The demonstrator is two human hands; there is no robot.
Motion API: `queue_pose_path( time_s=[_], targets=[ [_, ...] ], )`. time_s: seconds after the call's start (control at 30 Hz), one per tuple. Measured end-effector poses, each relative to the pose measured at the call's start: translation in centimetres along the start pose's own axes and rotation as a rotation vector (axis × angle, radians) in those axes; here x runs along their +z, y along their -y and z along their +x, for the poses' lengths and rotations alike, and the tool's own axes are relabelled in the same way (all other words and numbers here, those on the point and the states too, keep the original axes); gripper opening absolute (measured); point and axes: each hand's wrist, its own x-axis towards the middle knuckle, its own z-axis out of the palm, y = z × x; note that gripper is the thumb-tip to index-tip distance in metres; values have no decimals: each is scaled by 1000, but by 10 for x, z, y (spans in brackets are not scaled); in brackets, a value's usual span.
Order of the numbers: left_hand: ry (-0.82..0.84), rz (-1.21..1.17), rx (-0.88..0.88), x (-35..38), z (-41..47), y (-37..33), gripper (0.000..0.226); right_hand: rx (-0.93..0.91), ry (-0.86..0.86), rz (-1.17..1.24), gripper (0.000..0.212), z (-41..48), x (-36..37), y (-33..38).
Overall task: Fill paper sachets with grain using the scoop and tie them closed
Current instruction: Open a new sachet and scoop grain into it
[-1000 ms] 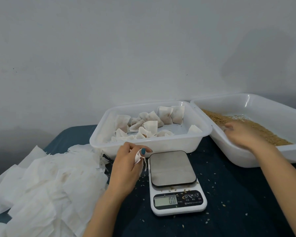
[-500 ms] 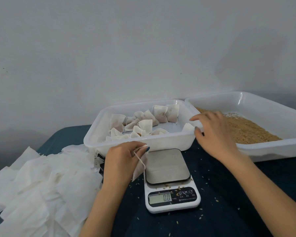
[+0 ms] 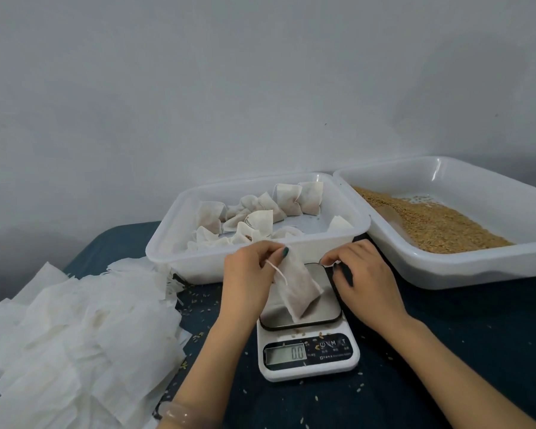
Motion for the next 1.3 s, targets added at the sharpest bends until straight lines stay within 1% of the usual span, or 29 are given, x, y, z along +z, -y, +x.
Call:
queue_pose_path(
  time_s=[0.1,0.2,0.27,0.37,0.43,0.6,1.0,1.13,1.3],
  targets=[
    [24,34,-70,2,-5,22,16,43,9,21,27,-3,-1,-4],
    [12,36,-78,-2,-8,33,11,62,5,40,27,-4,1,-4],
    [16,51,-88,-5,-8,36,11,63,19,40,27,-5,2,-4],
    [21,136,-74,-8,-8,40,15,55,30,31,27,-6,3,-4],
    [1,158,-68,-9,-9,40,17,54,23,28,27,-7,2,-5],
    [-18,155,-74,-11,-9,41,13,45,26,19,26,-8,0,-4],
    [-2,160,-110,-12,-10,39,16,2,47,3,24,-7,-4,2],
    [31,225,-113,-11,-11,41,17,0,45,1,23,-6,-4,3],
    [88,290,-59,-3,-14,33,17,-5,45,-7,23,-6,-5,4]
  ],
)
